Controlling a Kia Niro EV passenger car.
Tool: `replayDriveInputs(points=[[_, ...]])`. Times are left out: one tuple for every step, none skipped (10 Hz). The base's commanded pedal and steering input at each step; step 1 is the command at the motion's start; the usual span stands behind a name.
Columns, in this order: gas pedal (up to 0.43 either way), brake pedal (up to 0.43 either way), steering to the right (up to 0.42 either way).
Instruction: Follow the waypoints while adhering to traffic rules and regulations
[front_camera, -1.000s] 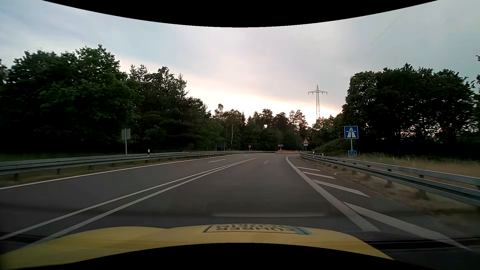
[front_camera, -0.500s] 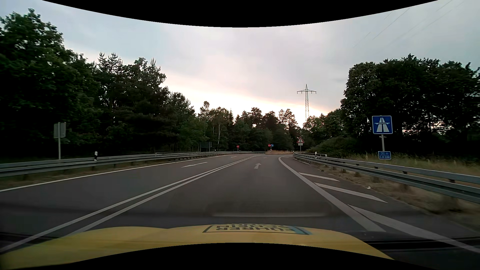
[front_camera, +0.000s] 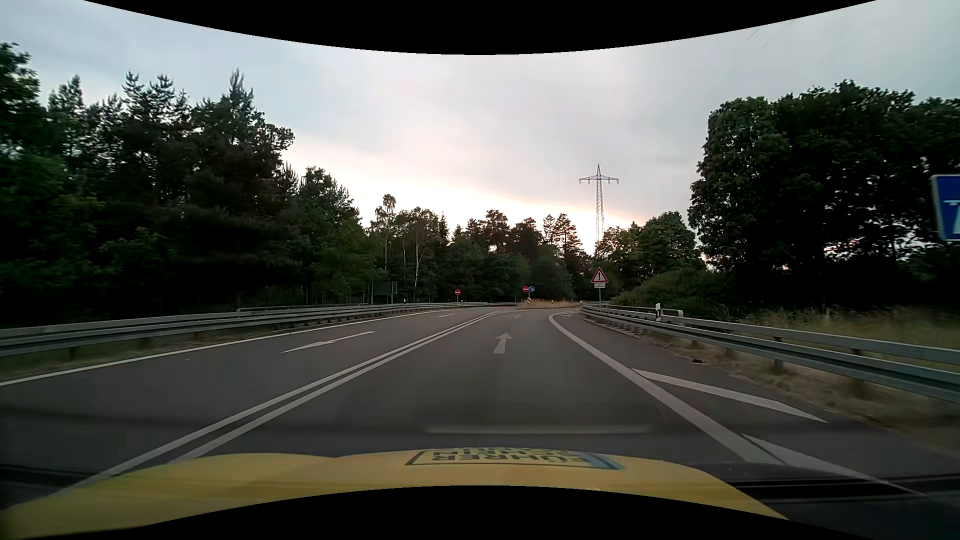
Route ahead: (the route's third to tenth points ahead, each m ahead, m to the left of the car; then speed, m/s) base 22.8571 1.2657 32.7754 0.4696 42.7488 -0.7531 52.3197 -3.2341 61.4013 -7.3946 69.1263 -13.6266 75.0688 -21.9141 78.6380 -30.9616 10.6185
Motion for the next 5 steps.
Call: replayDriveInputs(points=[[0.079,0.0,0.018],[0.079,0.0,0.018],[0.079,0.0,0.018],[0.079,0.0,0.018],[0.079,0.0,0.018]])
